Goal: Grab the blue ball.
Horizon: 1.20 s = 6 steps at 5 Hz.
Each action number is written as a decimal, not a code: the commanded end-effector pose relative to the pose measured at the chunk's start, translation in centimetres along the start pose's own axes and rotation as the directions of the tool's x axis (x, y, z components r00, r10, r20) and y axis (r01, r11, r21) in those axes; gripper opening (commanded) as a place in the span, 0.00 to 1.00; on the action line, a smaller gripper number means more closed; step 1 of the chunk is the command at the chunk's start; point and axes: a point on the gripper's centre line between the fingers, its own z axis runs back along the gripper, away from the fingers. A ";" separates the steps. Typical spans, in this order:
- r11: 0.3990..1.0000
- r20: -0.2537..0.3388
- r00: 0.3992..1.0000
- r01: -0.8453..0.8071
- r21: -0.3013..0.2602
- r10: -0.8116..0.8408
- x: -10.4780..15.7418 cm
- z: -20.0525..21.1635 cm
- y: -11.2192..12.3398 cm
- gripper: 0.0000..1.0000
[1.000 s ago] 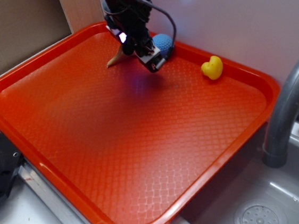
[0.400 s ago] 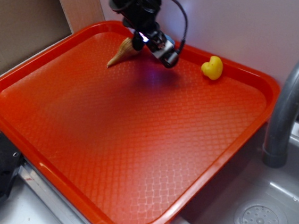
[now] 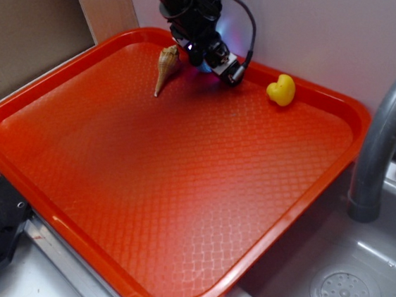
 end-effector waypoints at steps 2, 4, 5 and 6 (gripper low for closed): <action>0.975 -0.179 0.983 0.003 0.220 0.038 -2.0 9.8 1.3 0.00; 0.952 -0.483 0.853 -0.053 0.300 0.200 -7.3 16.2 2.1 0.00; 0.912 -0.580 0.707 -0.269 0.309 0.405 -9.0 17.1 2.8 0.00; 0.804 -0.533 0.607 -0.503 0.316 0.589 -9.1 17.0 3.0 0.00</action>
